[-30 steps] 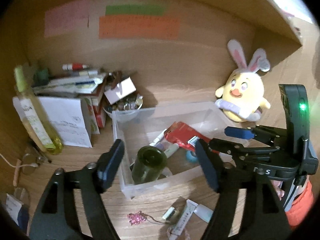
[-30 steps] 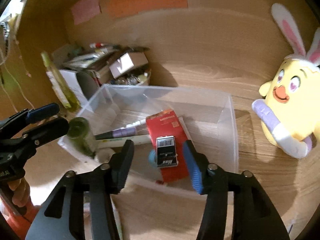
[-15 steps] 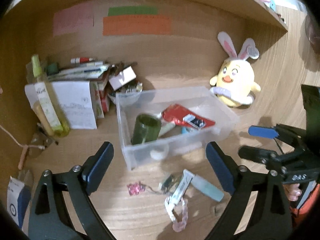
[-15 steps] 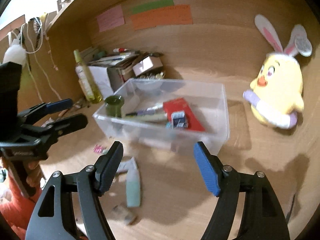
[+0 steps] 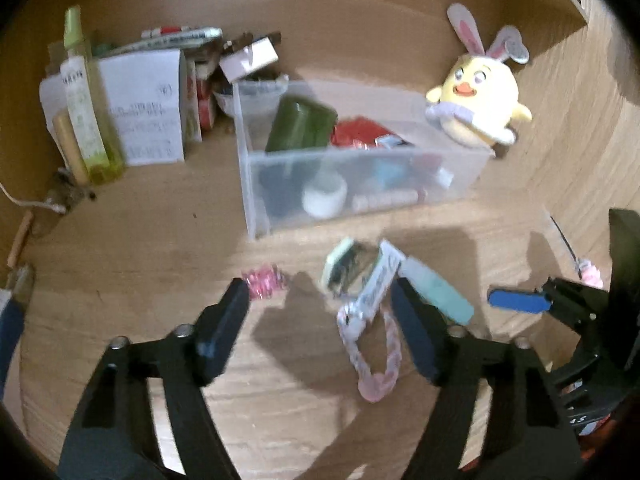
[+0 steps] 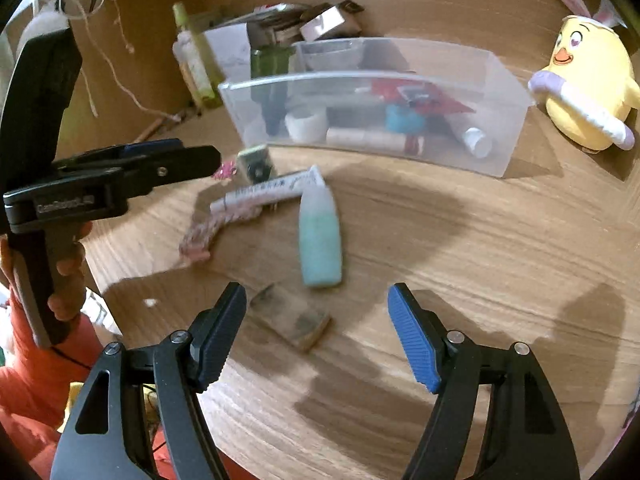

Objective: Organize objects
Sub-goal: 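Withdraw both tools from the box toward the remaining items, then grasp the small grey item with the left tool while the right tool grasps the brown square block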

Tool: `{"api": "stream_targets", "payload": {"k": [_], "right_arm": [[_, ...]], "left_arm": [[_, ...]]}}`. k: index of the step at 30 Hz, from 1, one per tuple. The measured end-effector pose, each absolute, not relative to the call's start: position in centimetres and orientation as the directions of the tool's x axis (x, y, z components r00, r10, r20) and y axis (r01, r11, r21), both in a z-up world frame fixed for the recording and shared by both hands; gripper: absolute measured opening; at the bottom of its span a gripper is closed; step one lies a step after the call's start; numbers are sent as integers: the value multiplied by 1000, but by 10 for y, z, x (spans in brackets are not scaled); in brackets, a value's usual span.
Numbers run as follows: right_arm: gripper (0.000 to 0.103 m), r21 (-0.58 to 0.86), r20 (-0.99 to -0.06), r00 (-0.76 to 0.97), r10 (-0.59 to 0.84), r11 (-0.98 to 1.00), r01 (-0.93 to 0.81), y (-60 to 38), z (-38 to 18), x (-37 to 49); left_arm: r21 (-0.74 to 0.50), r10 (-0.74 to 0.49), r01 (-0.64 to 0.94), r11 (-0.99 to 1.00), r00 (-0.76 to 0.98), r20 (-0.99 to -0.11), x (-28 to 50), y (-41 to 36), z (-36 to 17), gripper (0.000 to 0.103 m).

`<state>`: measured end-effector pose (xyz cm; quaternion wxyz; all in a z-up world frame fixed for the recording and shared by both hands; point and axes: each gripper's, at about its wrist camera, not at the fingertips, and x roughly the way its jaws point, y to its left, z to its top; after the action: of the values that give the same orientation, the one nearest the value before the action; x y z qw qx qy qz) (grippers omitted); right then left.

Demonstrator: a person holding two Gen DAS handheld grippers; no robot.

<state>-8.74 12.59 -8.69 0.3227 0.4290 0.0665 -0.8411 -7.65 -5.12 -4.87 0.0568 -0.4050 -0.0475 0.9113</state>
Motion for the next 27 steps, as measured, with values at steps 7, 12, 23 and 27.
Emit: {"api": "stream_targets", "payload": {"k": [7, 12, 23, 27], "right_arm": [[50, 74, -758, -475, -447, -783, 618, 114, -89, -75], [32, 32, -757, -491, -431, -776, 630, 111, -90, -69], [22, 91, -750, -521, -406, -845, 528, 152, -85, -90], [22, 116, -738, -540, -405, -864, 489, 165, -78, -102]], "left_arm": [[-142, 154, -72, -987, -642, -751, -84, -49, -58, 52], [-146, 160, -75, -986, -630, -760, -101, -47, -60, 50], [-134, 164, -95, -986, -621, -767, -122, -40, -62, 16], [-126, 152, -86, -988, -642, -752, -117, -41, -56, 16]]}}
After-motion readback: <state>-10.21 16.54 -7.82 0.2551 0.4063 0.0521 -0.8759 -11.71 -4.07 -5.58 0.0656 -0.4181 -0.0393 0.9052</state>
